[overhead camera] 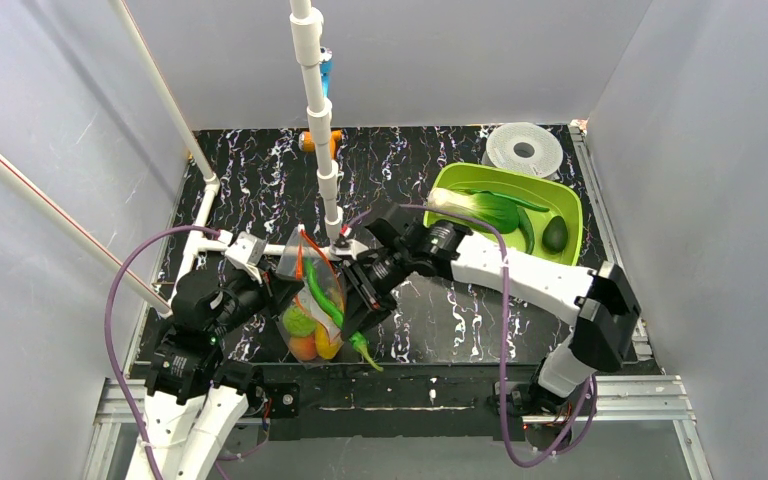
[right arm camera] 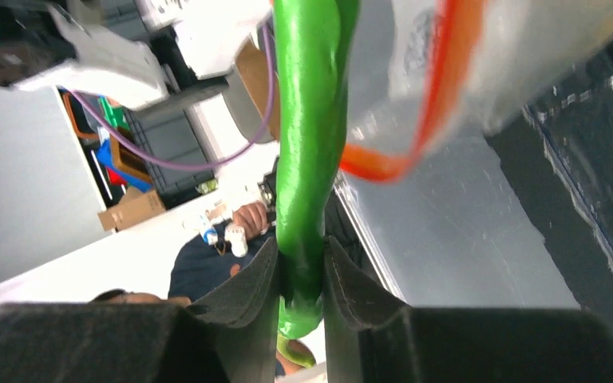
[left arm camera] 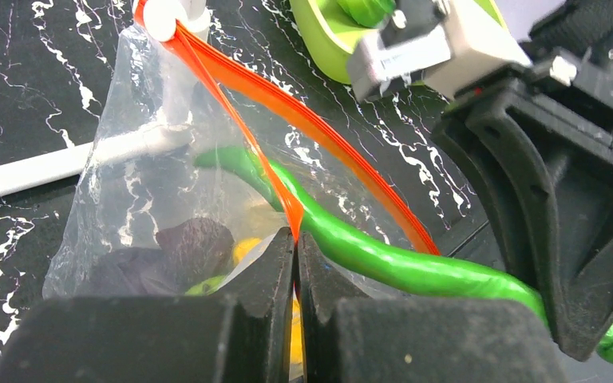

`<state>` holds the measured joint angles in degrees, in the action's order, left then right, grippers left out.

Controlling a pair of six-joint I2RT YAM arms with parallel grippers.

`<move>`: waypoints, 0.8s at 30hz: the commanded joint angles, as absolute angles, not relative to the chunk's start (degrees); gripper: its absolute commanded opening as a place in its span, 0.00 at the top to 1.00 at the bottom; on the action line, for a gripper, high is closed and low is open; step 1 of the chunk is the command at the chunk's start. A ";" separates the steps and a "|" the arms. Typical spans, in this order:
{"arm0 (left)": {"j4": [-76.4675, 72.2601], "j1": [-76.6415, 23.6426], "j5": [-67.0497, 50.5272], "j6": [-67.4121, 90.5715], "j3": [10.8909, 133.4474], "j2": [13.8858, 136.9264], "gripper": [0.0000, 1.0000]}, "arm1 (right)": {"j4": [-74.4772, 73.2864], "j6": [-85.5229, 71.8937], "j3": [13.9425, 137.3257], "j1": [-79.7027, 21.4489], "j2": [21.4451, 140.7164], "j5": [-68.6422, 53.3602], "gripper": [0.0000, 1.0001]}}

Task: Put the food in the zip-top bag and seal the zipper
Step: Place the fake vegetable in the zipper food storage bag.

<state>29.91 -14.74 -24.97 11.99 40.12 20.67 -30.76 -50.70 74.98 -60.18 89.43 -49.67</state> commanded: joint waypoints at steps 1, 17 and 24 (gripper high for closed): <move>28.92 -14.67 -26.58 11.73 39.94 19.92 1.00 | -29.87 -51.69 85.09 -58.98 93.31 -50.02 0.79; 28.81 -14.74 -27.03 11.76 39.89 18.71 1.00 | -38.04 -44.20 98.11 -55.71 102.44 -39.74 0.36; 28.48 -14.64 -27.49 11.77 39.85 19.28 1.00 | -46.72 -32.85 97.87 -59.43 96.83 -28.66 0.25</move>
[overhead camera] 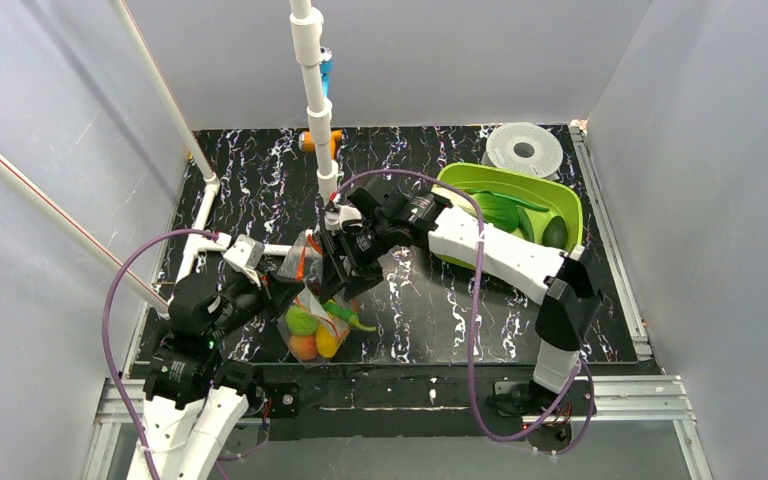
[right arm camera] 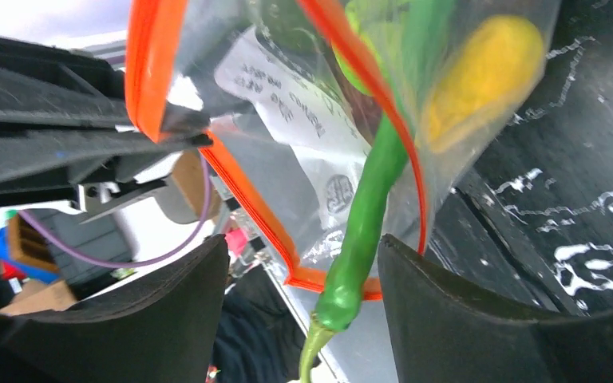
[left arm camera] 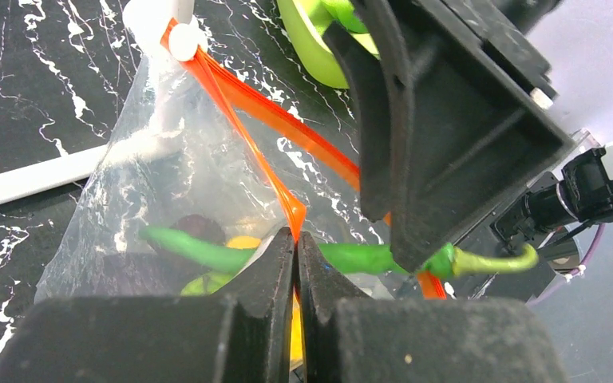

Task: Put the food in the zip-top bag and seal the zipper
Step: Place the fake vegetable in the zipper food storage bag, then adjust the fake vegetable in the zipper food storage bag.

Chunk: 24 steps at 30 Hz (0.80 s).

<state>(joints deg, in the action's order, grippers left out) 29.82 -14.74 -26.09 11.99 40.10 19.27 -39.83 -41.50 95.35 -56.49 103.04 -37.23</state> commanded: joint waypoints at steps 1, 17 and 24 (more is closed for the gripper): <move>28.48 -14.65 -27.57 11.78 39.82 19.41 1.00 | -47.69 -31.67 97.58 -60.60 95.78 -25.81 0.25; 28.45 -14.62 -27.16 11.78 39.80 20.07 1.00 | -55.23 -23.04 101.19 -73.78 94.89 5.20 0.56; 28.48 -14.65 -27.07 11.78 39.76 20.15 1.00 | -54.93 -18.68 106.53 -73.80 98.40 8.80 0.63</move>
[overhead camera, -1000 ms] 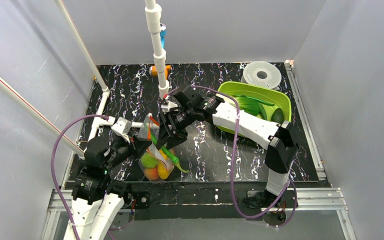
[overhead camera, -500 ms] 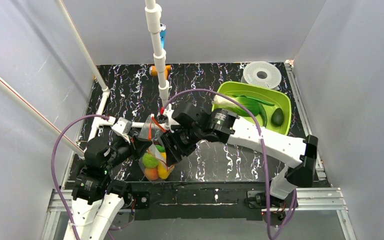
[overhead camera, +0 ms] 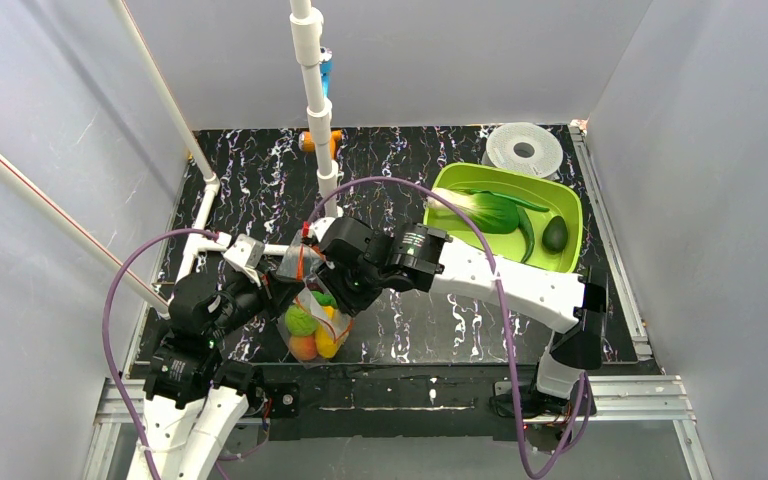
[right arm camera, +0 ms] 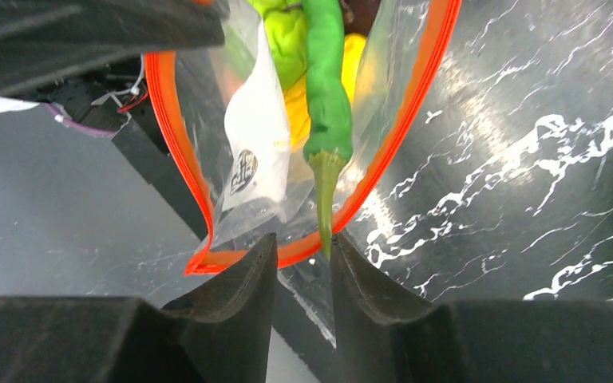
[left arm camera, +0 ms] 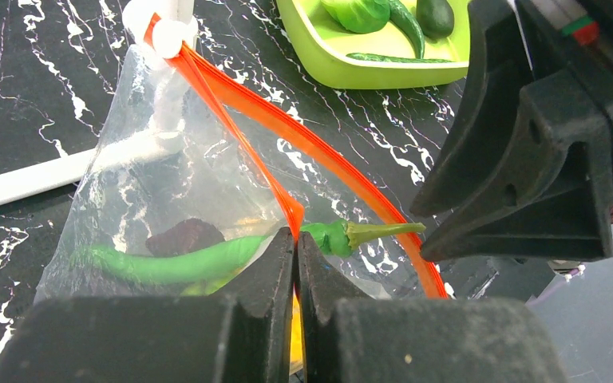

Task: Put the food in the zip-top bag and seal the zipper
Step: Adjust the fake vegetable in the zipper food storage bag.

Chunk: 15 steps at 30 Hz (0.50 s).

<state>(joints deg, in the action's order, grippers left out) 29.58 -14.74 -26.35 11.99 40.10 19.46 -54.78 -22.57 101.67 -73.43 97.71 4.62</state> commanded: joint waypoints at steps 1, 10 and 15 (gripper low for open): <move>28.52 -14.70 -27.07 11.78 39.78 20.13 1.00 | -54.93 -17.94 106.67 -73.77 98.74 8.98 0.63; 28.55 -14.71 -26.97 11.73 39.82 19.76 1.00 | -54.62 -13.61 106.23 -73.72 101.25 6.10 0.64; 28.62 -14.67 -27.06 11.69 39.88 19.86 1.00 | -53.18 -12.98 105.31 -73.70 102.13 4.24 0.64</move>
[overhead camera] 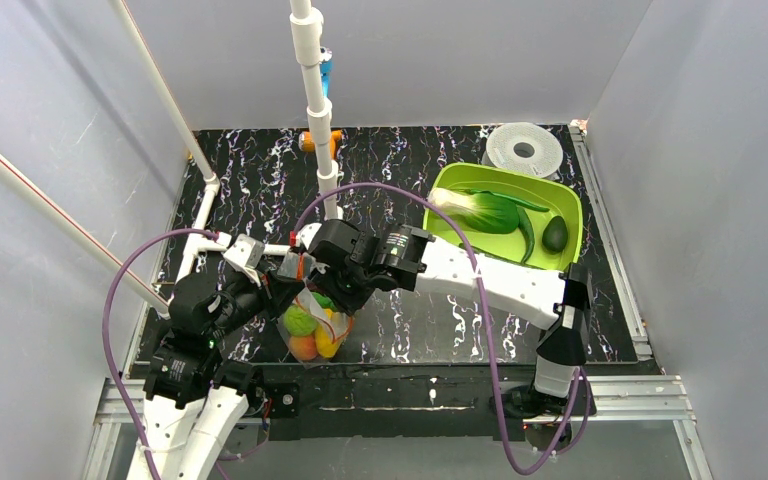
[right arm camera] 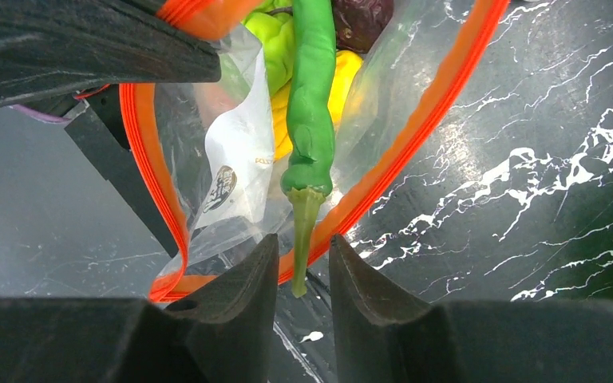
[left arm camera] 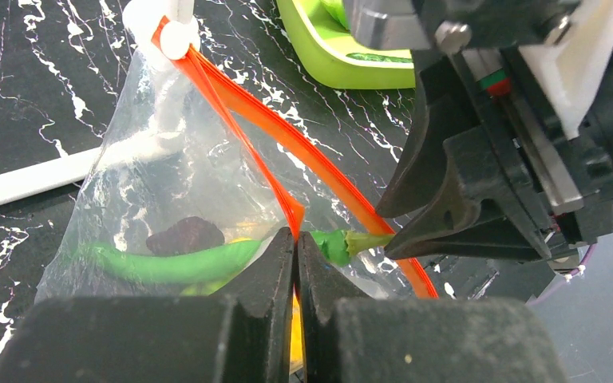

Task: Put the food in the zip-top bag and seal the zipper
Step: Adjust the fake vegetable in the zipper food storage bag.

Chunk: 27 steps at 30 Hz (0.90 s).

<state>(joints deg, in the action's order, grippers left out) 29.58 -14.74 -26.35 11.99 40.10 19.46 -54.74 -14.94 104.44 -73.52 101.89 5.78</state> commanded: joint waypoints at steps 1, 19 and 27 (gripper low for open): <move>28.57 -14.71 -27.07 11.73 39.82 19.82 1.00 | -53.61 -12.85 105.41 -73.66 102.60 4.70 0.64; 28.48 -14.68 -27.03 11.73 39.81 20.11 1.00 | -56.20 -14.57 111.18 -74.19 102.54 2.30 0.64; 28.48 -14.68 -27.16 11.69 39.86 20.36 1.00 | -58.51 -13.28 110.41 -74.23 105.46 6.82 0.66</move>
<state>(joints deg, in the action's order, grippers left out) 29.56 -14.74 -26.37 11.99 40.10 19.77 -58.19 -14.39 110.85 -73.95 104.51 4.54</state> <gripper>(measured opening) 0.014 0.342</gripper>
